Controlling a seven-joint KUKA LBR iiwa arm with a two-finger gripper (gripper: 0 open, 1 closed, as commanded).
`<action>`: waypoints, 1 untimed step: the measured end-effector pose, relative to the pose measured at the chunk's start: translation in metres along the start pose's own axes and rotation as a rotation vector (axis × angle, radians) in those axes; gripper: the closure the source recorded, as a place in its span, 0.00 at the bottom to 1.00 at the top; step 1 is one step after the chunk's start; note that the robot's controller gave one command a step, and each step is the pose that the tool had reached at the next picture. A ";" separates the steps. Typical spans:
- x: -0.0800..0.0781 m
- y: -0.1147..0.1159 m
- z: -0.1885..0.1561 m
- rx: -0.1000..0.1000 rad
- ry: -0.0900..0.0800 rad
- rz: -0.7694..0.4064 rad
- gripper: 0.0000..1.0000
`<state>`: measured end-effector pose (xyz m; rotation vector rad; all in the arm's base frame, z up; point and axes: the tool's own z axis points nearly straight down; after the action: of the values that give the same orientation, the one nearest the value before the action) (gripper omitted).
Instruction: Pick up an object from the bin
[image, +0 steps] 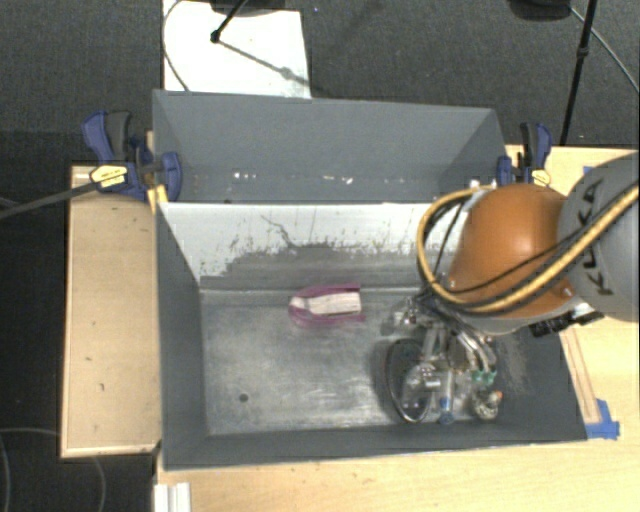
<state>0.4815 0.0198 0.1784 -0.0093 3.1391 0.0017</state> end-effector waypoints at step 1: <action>-0.021 -0.052 0.088 0.002 -0.009 -0.166 0.00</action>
Offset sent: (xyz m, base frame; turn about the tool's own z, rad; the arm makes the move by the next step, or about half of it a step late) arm 0.0187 -0.0599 -0.1084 -0.1704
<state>0.5027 -0.0323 0.0908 -0.2680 3.1186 -0.0015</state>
